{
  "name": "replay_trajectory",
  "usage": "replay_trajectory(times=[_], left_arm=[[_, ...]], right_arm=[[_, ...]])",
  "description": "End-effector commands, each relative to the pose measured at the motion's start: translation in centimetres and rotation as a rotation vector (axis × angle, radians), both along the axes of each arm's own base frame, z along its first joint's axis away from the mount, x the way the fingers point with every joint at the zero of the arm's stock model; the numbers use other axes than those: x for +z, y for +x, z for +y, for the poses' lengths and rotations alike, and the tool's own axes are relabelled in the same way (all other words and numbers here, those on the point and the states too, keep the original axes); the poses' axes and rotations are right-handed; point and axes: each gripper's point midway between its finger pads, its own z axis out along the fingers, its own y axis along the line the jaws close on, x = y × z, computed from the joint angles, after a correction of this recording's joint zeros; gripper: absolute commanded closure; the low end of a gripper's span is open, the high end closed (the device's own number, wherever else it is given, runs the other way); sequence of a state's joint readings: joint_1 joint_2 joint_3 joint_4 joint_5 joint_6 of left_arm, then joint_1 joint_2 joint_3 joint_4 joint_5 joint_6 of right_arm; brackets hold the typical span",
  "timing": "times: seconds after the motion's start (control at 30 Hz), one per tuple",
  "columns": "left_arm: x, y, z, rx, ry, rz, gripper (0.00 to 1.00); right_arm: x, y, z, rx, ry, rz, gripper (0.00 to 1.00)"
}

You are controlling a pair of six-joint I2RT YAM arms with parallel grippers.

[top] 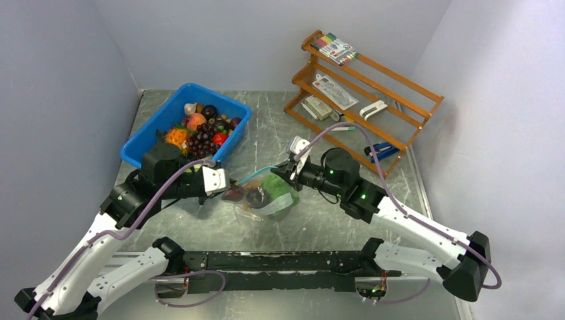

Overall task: Place the food in the zip-top bag and seal the zipper
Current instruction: Zip the zipper food storage bag at the center of the board, then place the zipper food storage bag at the center of the board.

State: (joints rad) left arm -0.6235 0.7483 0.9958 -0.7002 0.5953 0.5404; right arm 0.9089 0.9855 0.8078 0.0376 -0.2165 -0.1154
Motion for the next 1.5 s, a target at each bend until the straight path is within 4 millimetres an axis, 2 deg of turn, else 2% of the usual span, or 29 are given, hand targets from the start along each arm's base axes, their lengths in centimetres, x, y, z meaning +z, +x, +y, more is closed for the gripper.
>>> replay_trajectory(times=[0.0,0.07,0.27,0.47,0.6,0.77,0.9,1.0,1.07,1.2,1.33,1.43,1.47], left_arm=[[1.1,-1.2,1.4,0.019,0.009,-0.015,0.93],[0.8,-1.2,1.8,0.035,0.024,-0.010,0.93],[0.3,-1.3,3.0,0.087,0.069,0.009,0.93],[0.8,-1.3,3.0,0.089,0.057,-0.007,0.93],[0.9,-1.3,3.0,0.089,0.059,-0.005,0.93],[1.8,-1.8,3.2,0.097,0.045,0.027,0.93],[2.8,-2.8,3.0,0.066,0.010,0.027,0.93],[1.7,-2.4,2.7,0.074,0.003,0.037,0.93],[0.4,-1.9,2.2,0.077,0.009,0.062,0.93],[-1.9,0.5,1.5,0.141,0.026,0.091,0.93],[-4.0,3.2,1.4,0.225,0.096,0.113,0.88],[-3.4,4.5,1.4,0.282,0.099,0.112,0.73],[-2.9,4.9,1.5,0.305,0.089,0.115,0.62]], right_arm=[[-0.6,3.6,-3.5,-0.200,-0.012,0.003,1.00],[-1.2,4.5,-4.5,-0.252,-0.021,0.021,1.00],[-0.9,6.4,-8.0,-0.378,0.044,0.062,1.00],[-0.6,5.3,-7.0,-0.300,0.076,0.088,1.00],[-0.3,4.8,-7.2,-0.288,0.086,0.091,1.00],[-0.6,2.5,-6.6,-0.194,0.062,0.181,1.00],[-1.1,-1.4,-5.2,-0.016,0.026,0.338,1.00],[-1.4,-4.0,-5.0,0.068,0.065,0.424,1.00],[-1.9,-4.3,-4.9,0.069,0.101,0.445,1.00],[-4.5,-2.8,-4.5,0.033,0.052,0.463,1.00],[-7.3,0.1,-4.0,-0.037,-0.027,0.463,1.00],[-7.6,2.1,-3.5,-0.055,-0.038,0.434,1.00],[-7.8,2.8,-3.4,-0.066,-0.036,0.429,1.00]])
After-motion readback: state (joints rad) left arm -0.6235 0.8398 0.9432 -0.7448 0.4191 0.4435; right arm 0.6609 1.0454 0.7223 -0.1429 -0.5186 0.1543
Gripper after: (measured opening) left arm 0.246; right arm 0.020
